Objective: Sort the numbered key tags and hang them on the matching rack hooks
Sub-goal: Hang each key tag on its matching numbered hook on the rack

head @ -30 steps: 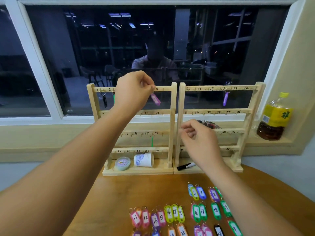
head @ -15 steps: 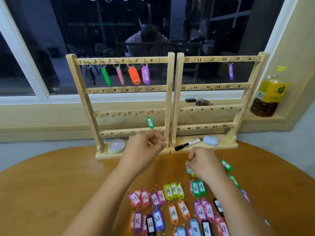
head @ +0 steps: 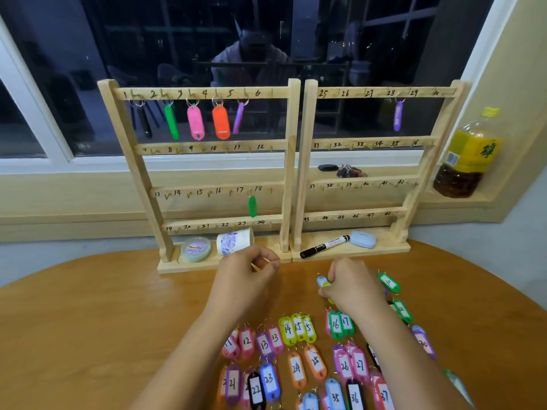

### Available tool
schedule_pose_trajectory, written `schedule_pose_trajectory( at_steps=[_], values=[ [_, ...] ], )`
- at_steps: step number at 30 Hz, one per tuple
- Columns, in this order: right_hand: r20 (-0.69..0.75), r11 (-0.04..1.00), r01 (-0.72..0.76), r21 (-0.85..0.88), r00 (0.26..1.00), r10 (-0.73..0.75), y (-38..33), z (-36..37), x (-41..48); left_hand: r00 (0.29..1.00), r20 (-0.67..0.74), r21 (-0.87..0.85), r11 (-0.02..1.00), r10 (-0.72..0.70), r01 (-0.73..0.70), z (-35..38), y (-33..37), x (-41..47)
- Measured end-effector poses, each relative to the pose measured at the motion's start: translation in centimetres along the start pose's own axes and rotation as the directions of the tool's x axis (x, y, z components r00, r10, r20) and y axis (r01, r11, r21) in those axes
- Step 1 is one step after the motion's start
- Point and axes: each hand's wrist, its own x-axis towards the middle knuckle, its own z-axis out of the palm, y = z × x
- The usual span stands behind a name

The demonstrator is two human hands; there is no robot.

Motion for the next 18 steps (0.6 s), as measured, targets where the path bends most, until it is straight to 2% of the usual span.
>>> schedule_pose_trajectory(
  at_steps=[10,18],
  values=[
    [0.084,0.991,-0.006,0.132,0.996,-0.005,-0.2,0.9,1.1,0.999,0.046,0.018,1.000,0.022,-0.023,0.8,-0.6,1.0],
    [0.049,0.979,0.028,0.201,0.998,-0.038,-0.7,1.2,1.7,0.998,0.062,0.043,0.999,-0.022,0.019,0.8,-1.3,1.8]
  ],
)
